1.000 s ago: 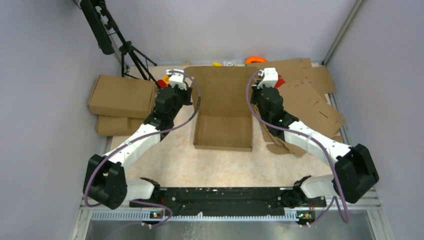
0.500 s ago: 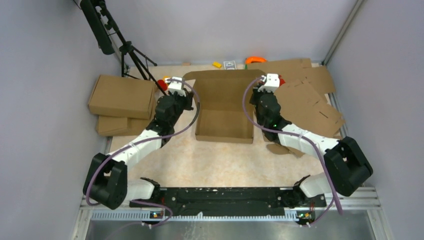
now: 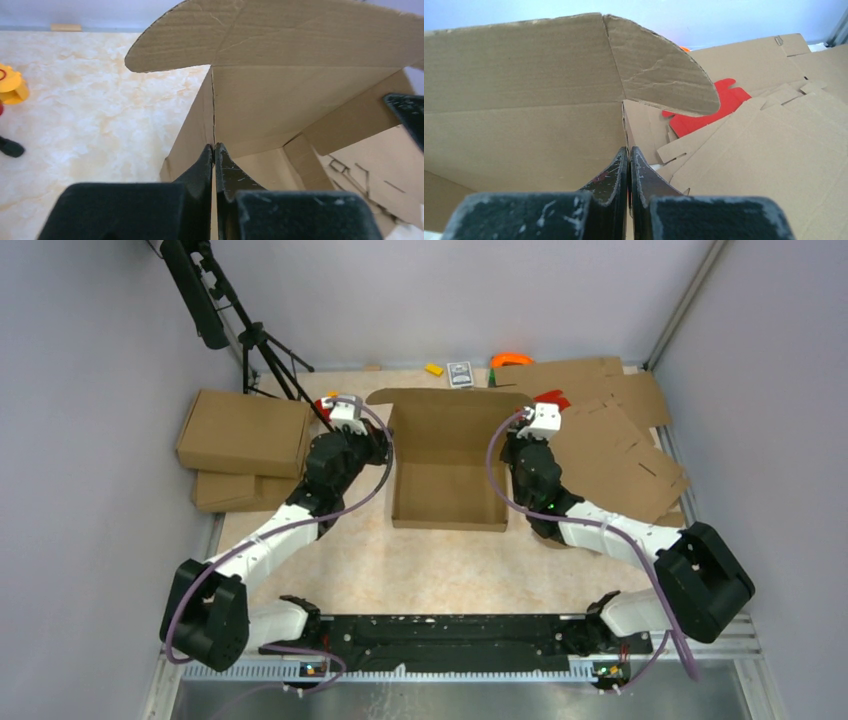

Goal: Fold the paper box

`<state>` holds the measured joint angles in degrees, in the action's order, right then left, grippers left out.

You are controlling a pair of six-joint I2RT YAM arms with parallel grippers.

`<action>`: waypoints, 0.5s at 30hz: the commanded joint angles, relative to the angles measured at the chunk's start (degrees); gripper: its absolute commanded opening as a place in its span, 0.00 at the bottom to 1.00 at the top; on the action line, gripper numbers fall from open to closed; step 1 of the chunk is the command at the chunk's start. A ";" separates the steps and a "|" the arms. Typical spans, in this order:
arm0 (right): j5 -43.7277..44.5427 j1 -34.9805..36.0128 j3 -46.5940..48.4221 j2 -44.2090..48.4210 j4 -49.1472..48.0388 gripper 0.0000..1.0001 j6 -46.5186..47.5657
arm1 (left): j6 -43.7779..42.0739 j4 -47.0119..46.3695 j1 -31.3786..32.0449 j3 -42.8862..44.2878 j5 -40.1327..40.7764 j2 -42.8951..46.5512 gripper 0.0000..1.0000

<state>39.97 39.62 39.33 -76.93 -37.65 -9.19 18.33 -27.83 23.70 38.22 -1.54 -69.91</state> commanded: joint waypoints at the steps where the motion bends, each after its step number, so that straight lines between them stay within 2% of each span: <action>1: 1.54 1.70 4.47 0.81 2.28 0.00 -1.19 | 6.43 6.99 0.42 5.76 -4.71 -0.29 0.00; 5: 3.20 2.68 6.49 -0.39 6.05 0.00 -1.67 | 11.03 2.37 0.79 2.34 -4.79 0.04 0.00; 15: 2.57 3.80 -1.79 4.69 4.32 0.00 -4.43 | 3.68 0.34 3.80 -5.95 0.09 4.84 0.00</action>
<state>44.25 41.82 41.25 -76.05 -31.31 -10.24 24.86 -26.55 25.12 35.22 -2.04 -67.59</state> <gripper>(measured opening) 0.007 0.002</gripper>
